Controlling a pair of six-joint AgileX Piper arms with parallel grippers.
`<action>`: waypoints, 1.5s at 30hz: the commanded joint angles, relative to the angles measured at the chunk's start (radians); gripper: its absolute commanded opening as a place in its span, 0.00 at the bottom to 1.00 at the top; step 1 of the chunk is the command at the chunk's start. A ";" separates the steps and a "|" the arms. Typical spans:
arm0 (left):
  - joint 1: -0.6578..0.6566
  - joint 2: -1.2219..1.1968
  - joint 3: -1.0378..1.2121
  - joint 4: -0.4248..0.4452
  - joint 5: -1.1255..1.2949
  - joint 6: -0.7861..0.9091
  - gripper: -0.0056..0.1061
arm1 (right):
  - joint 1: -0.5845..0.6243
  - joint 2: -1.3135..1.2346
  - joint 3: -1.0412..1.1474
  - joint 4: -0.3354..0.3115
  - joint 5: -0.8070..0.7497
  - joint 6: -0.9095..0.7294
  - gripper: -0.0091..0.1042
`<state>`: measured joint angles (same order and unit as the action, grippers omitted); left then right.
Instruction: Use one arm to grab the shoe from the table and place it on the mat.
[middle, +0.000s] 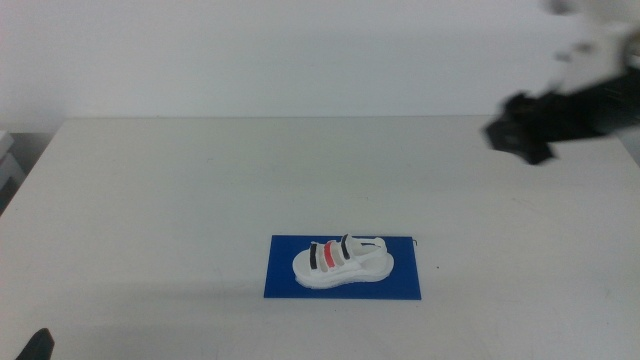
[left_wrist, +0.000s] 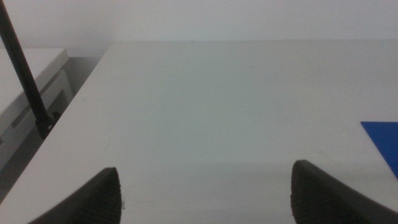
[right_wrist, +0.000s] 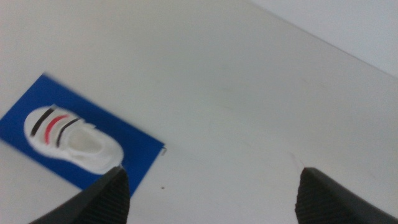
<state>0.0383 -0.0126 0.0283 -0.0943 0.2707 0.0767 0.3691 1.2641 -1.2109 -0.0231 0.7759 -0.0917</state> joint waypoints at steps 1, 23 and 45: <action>-0.004 -0.014 0.008 -0.008 -0.081 -0.006 0.89 | -0.048 -0.121 0.080 -0.012 -0.132 0.065 0.89; -0.004 -0.014 0.008 -0.008 -0.081 -0.006 0.89 | -0.201 -0.875 0.976 -0.019 -0.695 0.155 0.89; -0.004 -0.014 0.008 -0.008 -0.081 -0.006 0.89 | -0.201 -1.301 1.245 -0.022 -0.646 0.155 0.89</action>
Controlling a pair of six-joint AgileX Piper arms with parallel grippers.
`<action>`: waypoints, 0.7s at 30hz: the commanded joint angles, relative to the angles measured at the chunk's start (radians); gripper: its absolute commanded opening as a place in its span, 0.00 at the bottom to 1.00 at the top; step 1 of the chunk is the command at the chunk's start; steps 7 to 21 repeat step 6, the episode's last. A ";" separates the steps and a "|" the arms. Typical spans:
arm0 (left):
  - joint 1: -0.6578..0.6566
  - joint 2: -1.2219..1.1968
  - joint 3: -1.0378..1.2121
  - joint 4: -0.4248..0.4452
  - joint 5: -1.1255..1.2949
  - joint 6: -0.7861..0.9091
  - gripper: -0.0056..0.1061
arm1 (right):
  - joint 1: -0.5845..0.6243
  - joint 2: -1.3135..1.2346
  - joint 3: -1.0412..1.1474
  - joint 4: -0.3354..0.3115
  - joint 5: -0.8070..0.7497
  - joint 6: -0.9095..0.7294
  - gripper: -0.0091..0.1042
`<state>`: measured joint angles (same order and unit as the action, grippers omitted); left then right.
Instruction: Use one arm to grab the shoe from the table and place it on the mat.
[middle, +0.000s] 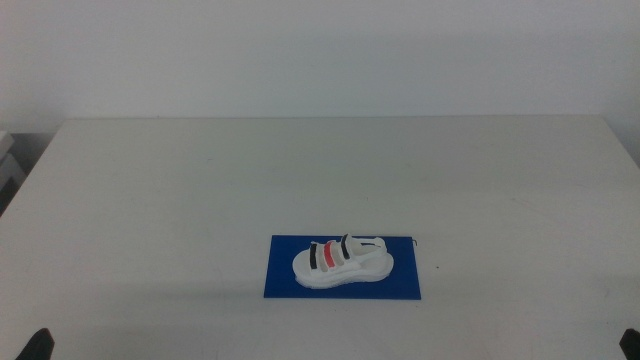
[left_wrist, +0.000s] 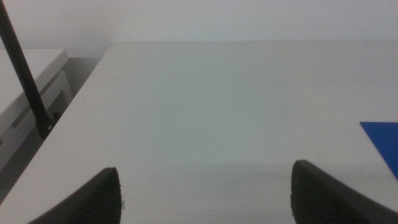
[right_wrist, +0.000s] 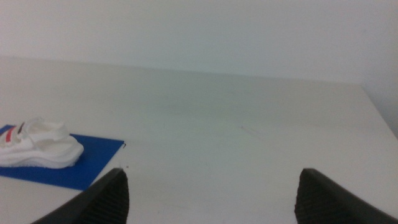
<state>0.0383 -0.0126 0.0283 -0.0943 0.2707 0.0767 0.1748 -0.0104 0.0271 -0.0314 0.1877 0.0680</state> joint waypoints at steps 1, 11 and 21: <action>-0.004 -0.014 0.008 -0.008 -0.081 -0.006 0.89 | -0.007 -0.026 0.007 -0.014 -0.054 -0.005 0.89; -0.004 -0.014 0.008 -0.008 -0.081 -0.006 0.89 | -0.007 -0.026 0.007 -0.014 -0.055 -0.006 0.89; -0.004 -0.014 0.008 -0.008 -0.081 -0.006 0.89 | -0.007 -0.026 0.007 -0.014 -0.055 -0.006 0.89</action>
